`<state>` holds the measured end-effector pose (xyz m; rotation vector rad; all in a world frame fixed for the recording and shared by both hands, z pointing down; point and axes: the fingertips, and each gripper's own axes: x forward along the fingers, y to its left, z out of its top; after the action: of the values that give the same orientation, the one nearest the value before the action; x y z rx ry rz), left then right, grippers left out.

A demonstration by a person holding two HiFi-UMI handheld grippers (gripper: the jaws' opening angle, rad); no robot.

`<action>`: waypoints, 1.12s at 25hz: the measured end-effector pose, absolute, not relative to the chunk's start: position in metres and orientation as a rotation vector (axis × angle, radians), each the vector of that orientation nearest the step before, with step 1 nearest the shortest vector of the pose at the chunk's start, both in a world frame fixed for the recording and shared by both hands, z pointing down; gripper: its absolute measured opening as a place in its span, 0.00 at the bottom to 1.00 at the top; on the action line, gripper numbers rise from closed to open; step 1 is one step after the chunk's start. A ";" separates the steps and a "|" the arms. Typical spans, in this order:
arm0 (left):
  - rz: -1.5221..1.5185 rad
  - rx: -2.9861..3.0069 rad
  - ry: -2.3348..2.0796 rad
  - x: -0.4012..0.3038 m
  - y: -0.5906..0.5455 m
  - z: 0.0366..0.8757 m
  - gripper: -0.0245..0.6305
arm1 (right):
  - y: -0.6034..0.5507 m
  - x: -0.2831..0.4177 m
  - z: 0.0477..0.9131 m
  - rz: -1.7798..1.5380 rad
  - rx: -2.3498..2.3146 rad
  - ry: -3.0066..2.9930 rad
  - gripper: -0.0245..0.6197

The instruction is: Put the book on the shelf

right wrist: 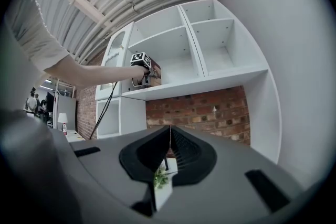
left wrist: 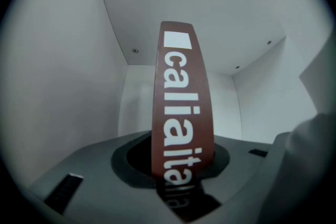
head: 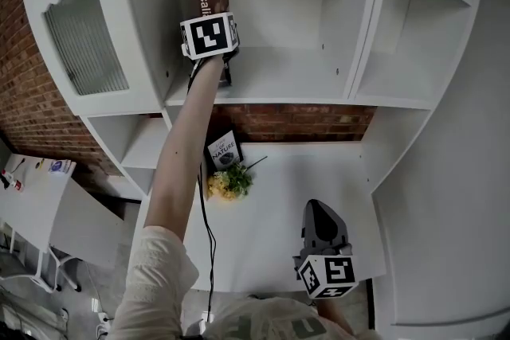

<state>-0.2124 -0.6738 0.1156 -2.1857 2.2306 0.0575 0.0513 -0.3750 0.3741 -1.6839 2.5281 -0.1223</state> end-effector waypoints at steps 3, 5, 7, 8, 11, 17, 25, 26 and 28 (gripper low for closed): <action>0.054 -2.181 2.217 -0.209 -0.676 0.115 0.28 | -0.379 0.057 0.374 -0.152 -1.687 2.509 0.06; 0.051 -2.181 2.205 -0.206 -0.677 0.114 0.28 | -0.381 0.057 0.375 -0.167 -1.685 2.501 0.06; 0.059 -2.186 2.205 -0.205 -0.677 0.113 0.28 | -0.381 0.054 0.375 -0.168 -1.679 2.506 0.06; 0.062 -2.188 2.205 -0.205 -0.676 0.113 0.28 | -0.380 0.052 0.374 -0.169 -1.672 2.511 0.06; 0.063 -2.193 2.208 -0.207 -0.675 0.113 0.28 | -0.376 0.044 0.373 -0.171 -1.644 2.528 0.06; 0.105 -2.212 2.234 -0.210 -0.674 0.115 0.31 | -0.369 0.038 0.373 -0.183 -1.597 2.544 0.06; 0.123 -2.197 2.212 -0.205 -0.656 0.110 0.40 | -0.361 0.032 0.375 -0.194 -1.558 2.569 0.06; 0.133 -2.202 2.210 -0.203 -0.653 0.109 0.41 | -0.360 0.031 0.376 -0.194 -1.557 2.572 0.06; 0.142 -2.203 2.203 -0.199 -0.646 0.108 0.42 | -0.359 0.030 0.379 -0.198 -1.552 2.581 0.06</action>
<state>-0.1989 -0.6459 0.1079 -2.2030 2.2034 0.1421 0.0296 -0.3587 0.3789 -1.5521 2.5812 -0.1978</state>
